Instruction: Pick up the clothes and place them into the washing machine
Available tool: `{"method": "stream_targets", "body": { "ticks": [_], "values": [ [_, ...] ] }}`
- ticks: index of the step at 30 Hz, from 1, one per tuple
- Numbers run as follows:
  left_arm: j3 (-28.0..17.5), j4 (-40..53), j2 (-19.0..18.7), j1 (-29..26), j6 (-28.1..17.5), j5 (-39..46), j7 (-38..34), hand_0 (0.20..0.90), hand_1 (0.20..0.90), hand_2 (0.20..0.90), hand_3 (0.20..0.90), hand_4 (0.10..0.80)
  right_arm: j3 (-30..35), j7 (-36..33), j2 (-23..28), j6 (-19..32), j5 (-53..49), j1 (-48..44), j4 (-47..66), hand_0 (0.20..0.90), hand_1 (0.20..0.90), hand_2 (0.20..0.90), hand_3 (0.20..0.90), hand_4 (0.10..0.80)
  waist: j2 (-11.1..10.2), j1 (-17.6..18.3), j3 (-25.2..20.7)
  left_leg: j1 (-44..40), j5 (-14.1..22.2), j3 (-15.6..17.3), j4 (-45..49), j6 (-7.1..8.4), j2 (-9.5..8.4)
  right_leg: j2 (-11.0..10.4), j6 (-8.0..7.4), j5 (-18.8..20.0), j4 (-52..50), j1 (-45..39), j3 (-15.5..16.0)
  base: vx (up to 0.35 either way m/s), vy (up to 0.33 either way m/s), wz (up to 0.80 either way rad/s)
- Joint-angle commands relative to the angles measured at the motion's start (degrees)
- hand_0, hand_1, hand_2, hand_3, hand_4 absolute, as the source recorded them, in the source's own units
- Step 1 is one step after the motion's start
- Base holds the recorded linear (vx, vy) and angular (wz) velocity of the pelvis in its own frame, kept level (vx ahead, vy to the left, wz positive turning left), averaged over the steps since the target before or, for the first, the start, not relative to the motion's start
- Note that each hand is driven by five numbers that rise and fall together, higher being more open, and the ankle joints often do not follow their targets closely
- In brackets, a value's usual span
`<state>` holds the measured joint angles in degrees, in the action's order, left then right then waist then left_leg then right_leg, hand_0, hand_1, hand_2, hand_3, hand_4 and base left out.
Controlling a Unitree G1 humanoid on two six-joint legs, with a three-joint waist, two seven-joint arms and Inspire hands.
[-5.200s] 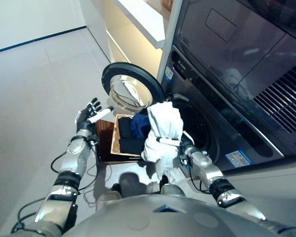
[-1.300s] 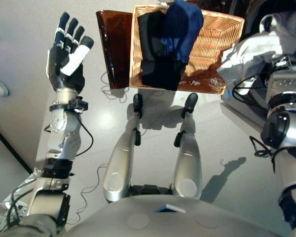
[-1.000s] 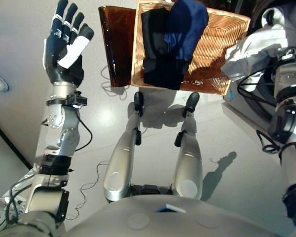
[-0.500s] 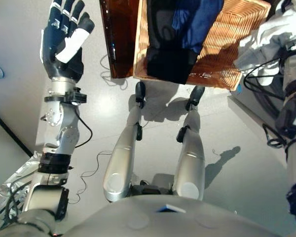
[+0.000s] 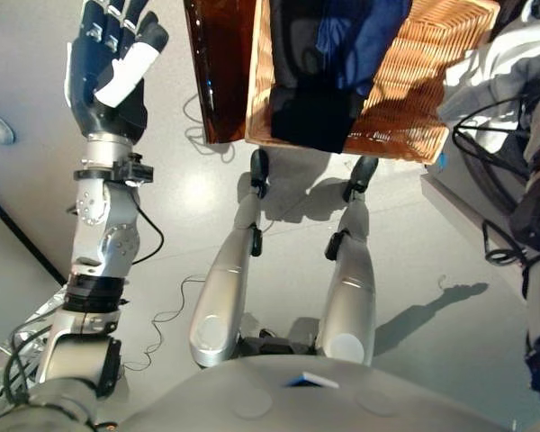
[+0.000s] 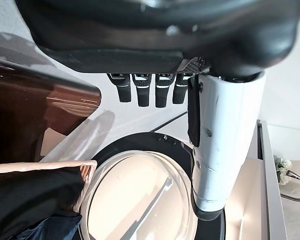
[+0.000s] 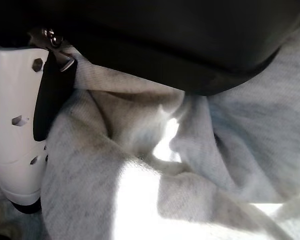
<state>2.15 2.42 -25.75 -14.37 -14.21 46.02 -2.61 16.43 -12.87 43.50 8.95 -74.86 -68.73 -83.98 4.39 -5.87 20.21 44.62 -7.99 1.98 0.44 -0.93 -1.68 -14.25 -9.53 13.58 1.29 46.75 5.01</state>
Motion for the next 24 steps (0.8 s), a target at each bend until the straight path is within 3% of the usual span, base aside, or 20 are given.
{"method": "stream_targets", "body": {
  "ticks": [1,13,22,23,24],
  "values": [
    [-3.7,8.1,-1.1,7.9,-6.7,1.2,0.0,0.9,0.9,0.9,0.9,0.8,-6.1,-0.3,6.1,7.2,0.5,6.9,4.8,0.2,0.2,0.2,0.2,0.3,2.4,1.1,-13.7,-2.1,0.7,-1.2,-5.4,5.1,0.87,-0.6,-0.65,-3.9,-1.7,1.1,-4.0,0.0,0.0,0.0],
    [-5.9,9.3,-2.3,10.4,-6.8,1.1,-0.5,0.9,0.9,0.9,0.9,0.8,-5.8,-3.2,13.2,10.8,1.6,5.3,9.6,0.2,0.2,0.2,0.2,0.3,2.5,2.0,-14.3,-3.5,1.2,-1.1,-5.4,5.43,1.1,-0.2,-0.61,-4.5,-1.8,-0.1,-4.1,0.011,-0.004,-0.03],
    [-5.8,9.2,-2.2,10.7,-7.4,0.7,-1.4,0.9,0.9,0.9,0.9,0.8,-5.3,-4.2,12.1,12.2,3.7,7.5,11.7,0.2,0.2,0.2,0.2,0.3,2.4,2.3,-14.1,-3.6,0.9,-1.3,-5.4,5.35,1.27,0.0,-0.55,-3.9,-1.2,-0.6,-3.6,0.004,-0.003,0.0],
    [-5.8,9.1,-2.2,10.7,-7.4,0.7,-1.4,0.9,0.9,0.9,0.9,0.8,-5.4,-4.2,12.1,12.1,3.8,7.4,11.6,0.313,0.313,0.313,0.313,0.38,2.3,2.3,-14.3,-3.7,1.3,-1.3,-5.4,5.37,1.27,0.0,-0.62,-4.3,-1.1,-0.8,-3.6,0.0,0.0,0.0],
    [-5.3,9.1,-2.4,10.6,-7.4,0.9,-1.0,0.9,0.9,0.9,0.9,0.8,-6.9,-3.4,11.9,10.2,5.2,7.7,9.4,0.9,0.9,0.9,0.9,0.8,2.2,2.2,-14.0,-3.7,1.4,-1.3,-5.4,5.33,1.35,-0.2,-0.61,-4.3,-1.1,-0.7,-3.6,0.0,0.0,0.0]
  ]
}}
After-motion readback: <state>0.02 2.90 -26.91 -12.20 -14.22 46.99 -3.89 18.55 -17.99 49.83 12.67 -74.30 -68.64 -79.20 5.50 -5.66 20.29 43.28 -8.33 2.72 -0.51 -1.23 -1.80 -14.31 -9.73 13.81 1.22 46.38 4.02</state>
